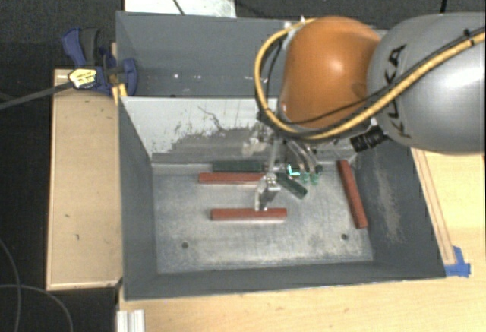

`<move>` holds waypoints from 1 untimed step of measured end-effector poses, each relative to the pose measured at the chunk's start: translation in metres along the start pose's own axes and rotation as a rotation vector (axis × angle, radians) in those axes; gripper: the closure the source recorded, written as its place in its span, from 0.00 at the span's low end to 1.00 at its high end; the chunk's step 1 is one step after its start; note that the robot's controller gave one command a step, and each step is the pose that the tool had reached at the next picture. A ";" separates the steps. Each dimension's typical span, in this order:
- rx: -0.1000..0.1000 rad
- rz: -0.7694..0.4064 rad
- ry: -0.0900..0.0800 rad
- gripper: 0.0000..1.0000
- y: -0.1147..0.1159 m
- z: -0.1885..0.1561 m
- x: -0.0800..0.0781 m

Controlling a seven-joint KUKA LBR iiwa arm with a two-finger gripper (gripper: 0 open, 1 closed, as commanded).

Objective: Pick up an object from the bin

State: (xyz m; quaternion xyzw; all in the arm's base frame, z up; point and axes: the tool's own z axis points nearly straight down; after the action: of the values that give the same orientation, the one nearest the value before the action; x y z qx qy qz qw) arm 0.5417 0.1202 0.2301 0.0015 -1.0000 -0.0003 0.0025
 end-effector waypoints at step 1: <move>-0.001 0.004 -0.008 0.00 -0.001 -0.004 -0.002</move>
Offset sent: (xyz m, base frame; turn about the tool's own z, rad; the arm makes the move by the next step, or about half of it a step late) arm -0.0219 -0.0436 -0.1601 -0.0621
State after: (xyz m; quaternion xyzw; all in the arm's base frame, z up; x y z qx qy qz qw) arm 0.5434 0.1195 0.2340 -0.0004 -1.0000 -0.0007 -0.0014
